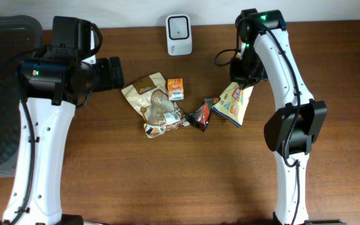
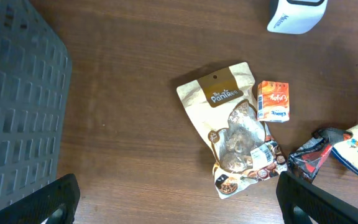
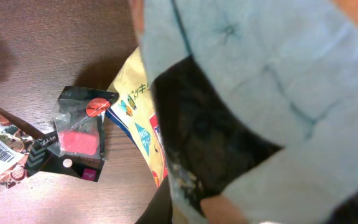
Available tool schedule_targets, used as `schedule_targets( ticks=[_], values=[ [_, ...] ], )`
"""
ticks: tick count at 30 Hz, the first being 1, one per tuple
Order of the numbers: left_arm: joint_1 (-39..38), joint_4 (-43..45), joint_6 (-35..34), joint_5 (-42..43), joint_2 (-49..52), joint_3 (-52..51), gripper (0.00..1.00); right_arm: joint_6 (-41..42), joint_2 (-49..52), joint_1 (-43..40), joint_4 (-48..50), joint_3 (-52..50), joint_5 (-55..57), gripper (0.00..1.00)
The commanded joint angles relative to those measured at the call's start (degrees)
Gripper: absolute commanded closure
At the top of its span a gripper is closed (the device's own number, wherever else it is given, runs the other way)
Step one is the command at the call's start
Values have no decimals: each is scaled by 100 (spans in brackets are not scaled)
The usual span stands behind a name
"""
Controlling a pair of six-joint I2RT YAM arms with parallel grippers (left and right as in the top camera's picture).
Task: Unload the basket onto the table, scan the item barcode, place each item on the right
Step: 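Drag the yellow bag right, away from the pile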
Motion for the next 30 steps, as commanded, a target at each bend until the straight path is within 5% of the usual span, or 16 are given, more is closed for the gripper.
schedule_targets(
  ticks=[1,7,10,12,14,17,23,26,30],
  values=[
    [-7,-11,-55,-39,22,35,1,22,-166,31,-28,22,330,90],
    [-7,-11,-55,-39,22,35,1,22,-164,26,-28,22,861,68],
    [-7,-11,-55,-39,20,35,1,22,-164,26,-26,22,861,40],
    [-7,-11,-55,-39,22,35,1,20,-164,26,-24,22,885,32],
    [-7,-11,-55,-39,20,35,1,22,-162,24,-20,20,1023,37],
    [-7,-11,-55,-39,20,35,1,24,-120,26,-13,15,1099,68],
    [-7,-11,-55,-39,22,35,1,15,15,46,-4,7,363,95],
    [-7,-11,-55,-42,22,35,1,-330,28,157,109,7,-315,95],
    [-7,-11,-55,-39,22,35,1,-391,39,518,243,7,-437,69]
  ],
)
